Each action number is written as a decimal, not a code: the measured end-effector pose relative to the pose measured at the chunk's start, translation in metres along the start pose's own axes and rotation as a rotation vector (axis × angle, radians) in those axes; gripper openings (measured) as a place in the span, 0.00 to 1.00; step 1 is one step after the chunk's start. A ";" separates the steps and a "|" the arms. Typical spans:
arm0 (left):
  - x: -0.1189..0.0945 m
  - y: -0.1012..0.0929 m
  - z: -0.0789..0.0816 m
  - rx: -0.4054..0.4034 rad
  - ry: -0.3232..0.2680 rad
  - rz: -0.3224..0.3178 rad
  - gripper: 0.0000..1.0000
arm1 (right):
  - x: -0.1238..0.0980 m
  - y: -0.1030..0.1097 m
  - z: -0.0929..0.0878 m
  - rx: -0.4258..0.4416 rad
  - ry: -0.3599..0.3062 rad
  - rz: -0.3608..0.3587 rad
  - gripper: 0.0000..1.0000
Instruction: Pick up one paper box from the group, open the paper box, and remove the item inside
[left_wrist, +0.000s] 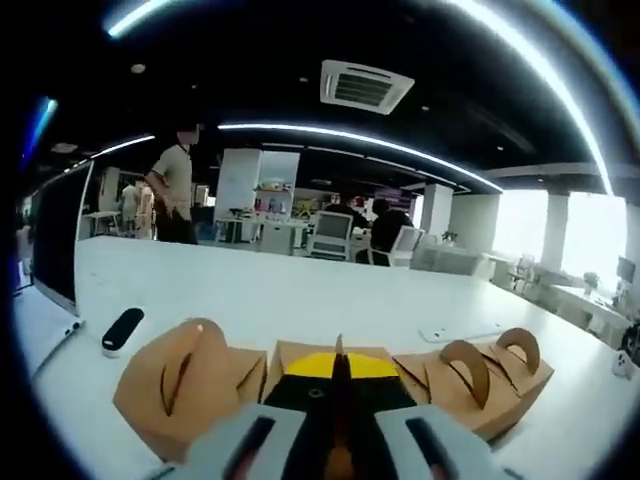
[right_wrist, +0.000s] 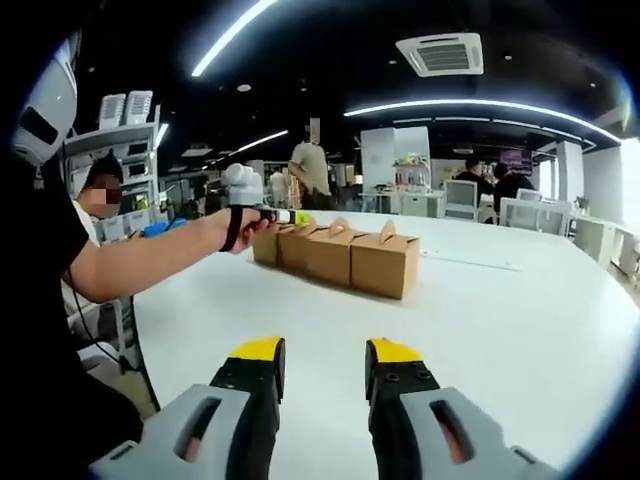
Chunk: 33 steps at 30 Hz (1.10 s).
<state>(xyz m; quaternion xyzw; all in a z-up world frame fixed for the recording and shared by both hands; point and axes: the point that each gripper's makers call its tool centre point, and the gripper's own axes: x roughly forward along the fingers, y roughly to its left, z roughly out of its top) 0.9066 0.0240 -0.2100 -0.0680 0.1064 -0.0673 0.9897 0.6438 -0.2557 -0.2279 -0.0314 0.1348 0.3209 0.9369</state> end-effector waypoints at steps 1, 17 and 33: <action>0.000 0.000 0.002 0.000 -0.005 0.003 0.04 | 0.000 -0.001 0.000 0.000 0.000 -0.001 0.33; -0.012 -0.015 0.029 -0.003 -0.071 0.002 0.04 | -0.006 0.000 0.002 0.008 -0.018 -0.007 0.33; -0.036 -0.022 0.073 -0.008 -0.179 -0.024 0.04 | -0.005 0.005 0.003 0.000 -0.024 -0.003 0.33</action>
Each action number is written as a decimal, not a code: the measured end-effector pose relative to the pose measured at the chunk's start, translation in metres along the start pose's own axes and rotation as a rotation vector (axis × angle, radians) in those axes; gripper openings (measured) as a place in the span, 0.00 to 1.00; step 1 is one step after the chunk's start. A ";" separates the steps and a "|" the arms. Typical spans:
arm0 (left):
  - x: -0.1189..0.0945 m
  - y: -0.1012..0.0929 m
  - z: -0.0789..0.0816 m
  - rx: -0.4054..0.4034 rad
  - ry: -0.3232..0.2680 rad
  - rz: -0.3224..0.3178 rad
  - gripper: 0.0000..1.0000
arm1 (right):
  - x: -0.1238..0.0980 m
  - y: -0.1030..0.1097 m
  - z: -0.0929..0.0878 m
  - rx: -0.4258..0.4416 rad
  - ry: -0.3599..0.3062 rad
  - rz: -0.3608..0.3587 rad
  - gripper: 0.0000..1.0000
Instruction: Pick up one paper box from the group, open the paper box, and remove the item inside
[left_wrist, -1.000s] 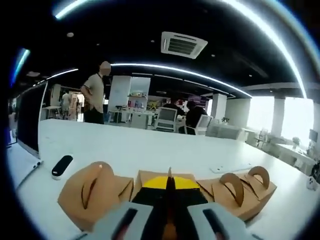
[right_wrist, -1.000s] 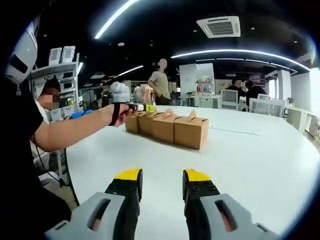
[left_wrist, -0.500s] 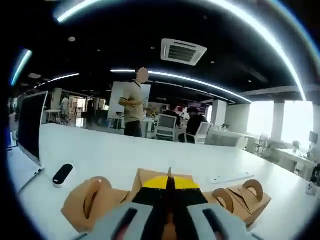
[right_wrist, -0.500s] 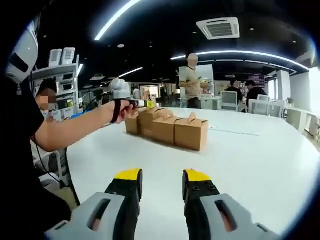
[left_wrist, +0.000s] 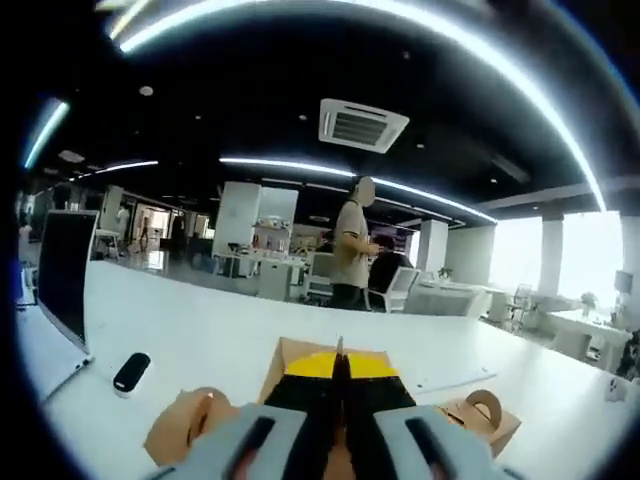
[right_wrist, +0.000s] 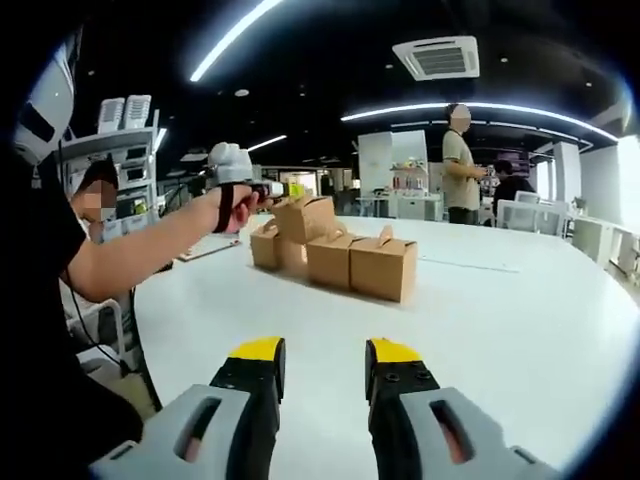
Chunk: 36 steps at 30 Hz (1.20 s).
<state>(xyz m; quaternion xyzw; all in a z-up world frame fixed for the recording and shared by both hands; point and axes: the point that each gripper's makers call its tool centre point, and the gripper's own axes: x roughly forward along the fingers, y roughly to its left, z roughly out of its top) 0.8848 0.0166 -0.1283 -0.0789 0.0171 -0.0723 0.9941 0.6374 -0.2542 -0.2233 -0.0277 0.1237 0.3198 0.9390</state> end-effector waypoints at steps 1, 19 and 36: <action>-0.001 0.000 0.004 -0.003 -0.008 -0.004 0.04 | 0.000 0.001 0.001 -0.002 -0.002 0.001 0.33; -0.038 0.006 0.024 -0.011 -0.019 -0.135 0.04 | 0.007 0.005 0.000 -0.001 0.012 0.013 0.33; -0.077 -0.002 0.024 -0.015 -0.044 -0.395 0.04 | 0.009 0.007 0.008 -0.005 -0.002 -0.012 0.33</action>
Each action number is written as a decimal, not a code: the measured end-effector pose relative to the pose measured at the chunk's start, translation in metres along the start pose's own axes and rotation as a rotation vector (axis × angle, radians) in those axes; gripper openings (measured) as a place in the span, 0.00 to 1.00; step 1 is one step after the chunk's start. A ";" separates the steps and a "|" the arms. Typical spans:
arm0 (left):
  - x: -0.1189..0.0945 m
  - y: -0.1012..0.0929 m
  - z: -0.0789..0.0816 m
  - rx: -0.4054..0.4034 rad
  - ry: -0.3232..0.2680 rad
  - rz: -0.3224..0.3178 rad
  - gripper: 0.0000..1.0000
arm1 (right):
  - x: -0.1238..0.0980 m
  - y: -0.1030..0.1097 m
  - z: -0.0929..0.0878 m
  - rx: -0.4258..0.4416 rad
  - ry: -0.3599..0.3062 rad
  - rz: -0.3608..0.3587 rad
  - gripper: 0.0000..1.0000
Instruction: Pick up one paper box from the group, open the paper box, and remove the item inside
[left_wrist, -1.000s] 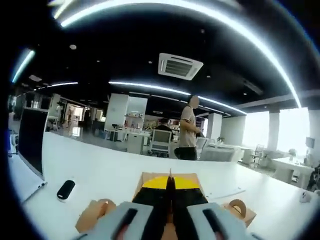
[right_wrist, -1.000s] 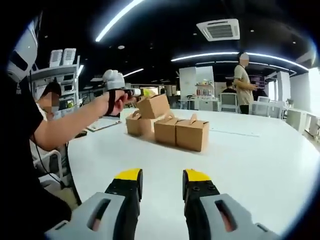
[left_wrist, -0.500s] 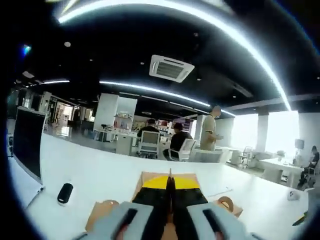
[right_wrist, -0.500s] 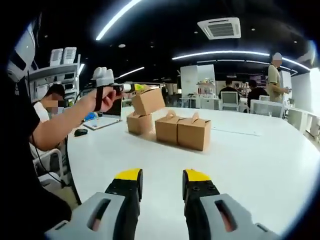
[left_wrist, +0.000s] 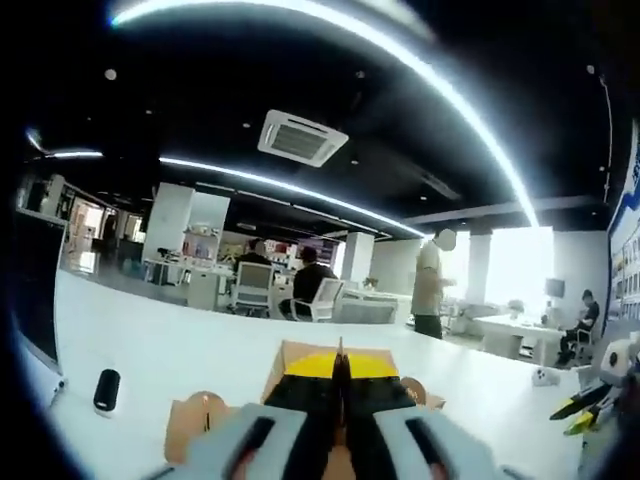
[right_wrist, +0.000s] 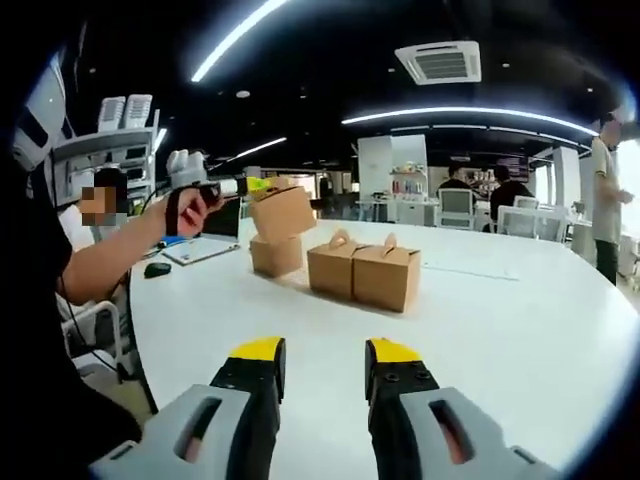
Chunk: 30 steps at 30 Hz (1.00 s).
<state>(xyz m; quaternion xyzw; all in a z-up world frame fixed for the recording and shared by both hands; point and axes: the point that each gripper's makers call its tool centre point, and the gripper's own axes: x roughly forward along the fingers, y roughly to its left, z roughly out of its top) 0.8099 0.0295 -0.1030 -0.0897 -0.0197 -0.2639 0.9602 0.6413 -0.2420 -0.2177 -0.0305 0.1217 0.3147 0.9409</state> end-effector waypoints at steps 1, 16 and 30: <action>-0.002 -0.003 0.001 0.004 -0.005 -0.016 0.04 | 0.000 0.001 -0.001 -0.002 0.002 0.002 0.33; -0.022 -0.064 -0.006 0.112 0.001 -0.309 0.04 | -0.004 -0.002 -0.007 0.017 0.011 -0.016 0.33; -0.052 -0.100 -0.040 0.181 0.104 -0.558 0.04 | 0.002 -0.001 -0.011 0.013 0.030 0.000 0.33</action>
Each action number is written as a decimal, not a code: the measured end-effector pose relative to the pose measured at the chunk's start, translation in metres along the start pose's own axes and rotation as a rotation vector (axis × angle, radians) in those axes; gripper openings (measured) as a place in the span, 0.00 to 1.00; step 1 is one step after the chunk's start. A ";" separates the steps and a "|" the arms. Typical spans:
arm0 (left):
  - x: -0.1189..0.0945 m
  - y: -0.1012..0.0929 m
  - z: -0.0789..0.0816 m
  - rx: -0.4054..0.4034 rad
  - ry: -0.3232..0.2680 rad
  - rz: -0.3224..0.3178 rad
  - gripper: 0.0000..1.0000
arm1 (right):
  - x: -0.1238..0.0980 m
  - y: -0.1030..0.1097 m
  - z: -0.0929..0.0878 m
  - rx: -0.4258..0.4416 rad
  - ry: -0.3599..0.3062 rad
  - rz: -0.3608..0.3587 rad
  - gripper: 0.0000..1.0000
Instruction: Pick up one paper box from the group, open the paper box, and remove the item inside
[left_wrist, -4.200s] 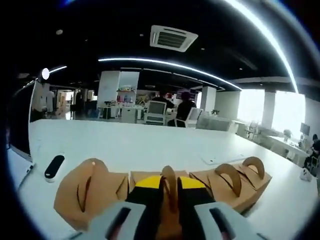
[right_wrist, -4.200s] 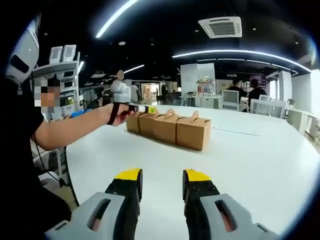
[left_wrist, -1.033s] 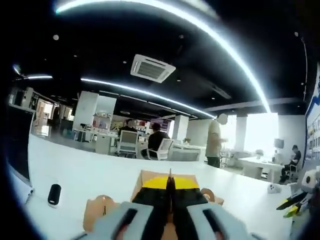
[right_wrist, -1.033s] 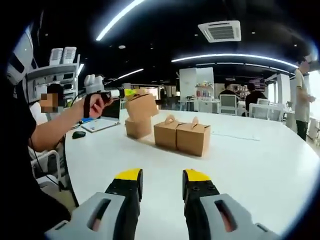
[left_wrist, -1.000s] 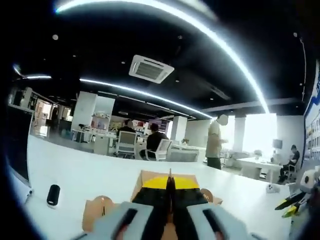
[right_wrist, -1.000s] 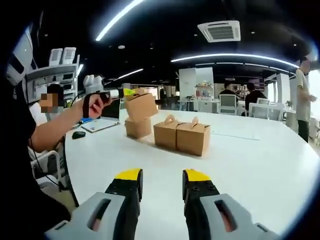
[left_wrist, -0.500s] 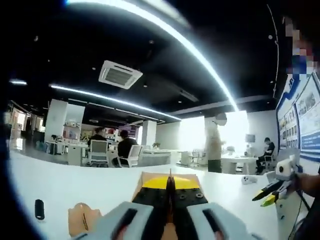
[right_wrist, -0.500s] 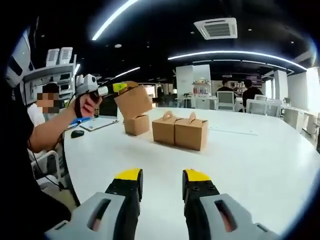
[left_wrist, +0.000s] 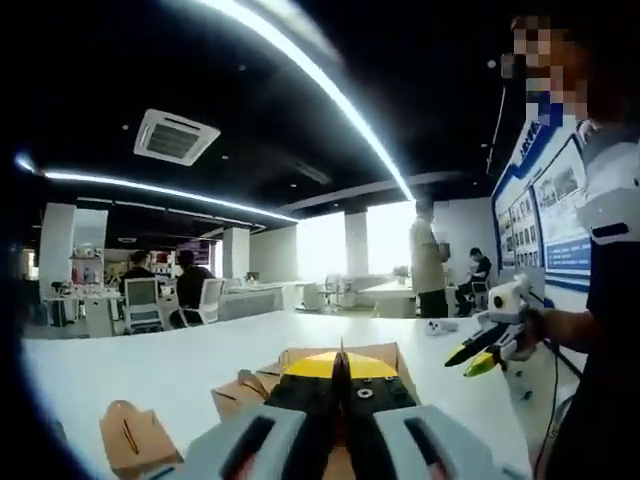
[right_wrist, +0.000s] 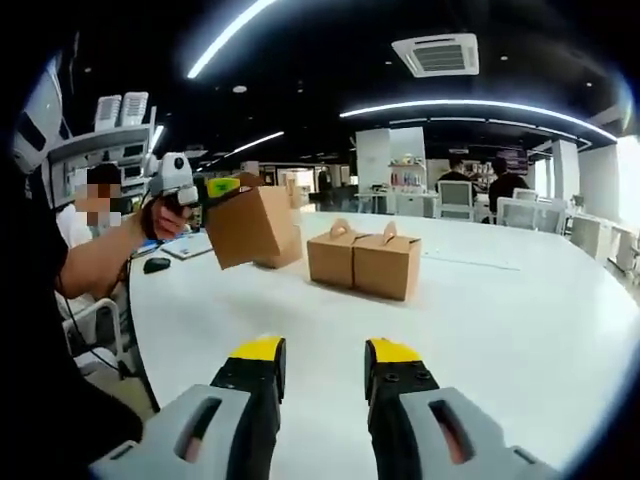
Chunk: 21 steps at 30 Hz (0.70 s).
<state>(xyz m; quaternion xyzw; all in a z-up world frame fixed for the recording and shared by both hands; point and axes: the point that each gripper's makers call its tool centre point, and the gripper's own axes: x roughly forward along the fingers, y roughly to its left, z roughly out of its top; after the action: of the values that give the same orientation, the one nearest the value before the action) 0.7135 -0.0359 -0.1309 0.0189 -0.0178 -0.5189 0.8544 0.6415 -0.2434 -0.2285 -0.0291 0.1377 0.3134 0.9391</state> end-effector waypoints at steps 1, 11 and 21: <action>0.000 -0.004 -0.003 -0.006 0.013 -0.020 0.04 | 0.000 0.000 -0.001 0.000 0.004 0.002 0.33; 0.001 -0.032 -0.032 -0.031 0.101 -0.176 0.04 | 0.004 0.002 -0.002 -0.002 0.009 0.012 0.33; 0.001 -0.066 -0.050 0.014 0.153 -0.341 0.04 | -0.002 0.004 -0.009 0.001 0.028 0.012 0.33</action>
<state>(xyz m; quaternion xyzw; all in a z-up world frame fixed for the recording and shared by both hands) 0.6578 -0.0669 -0.1842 0.0670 0.0473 -0.6530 0.7529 0.6350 -0.2425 -0.2364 -0.0321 0.1513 0.3184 0.9353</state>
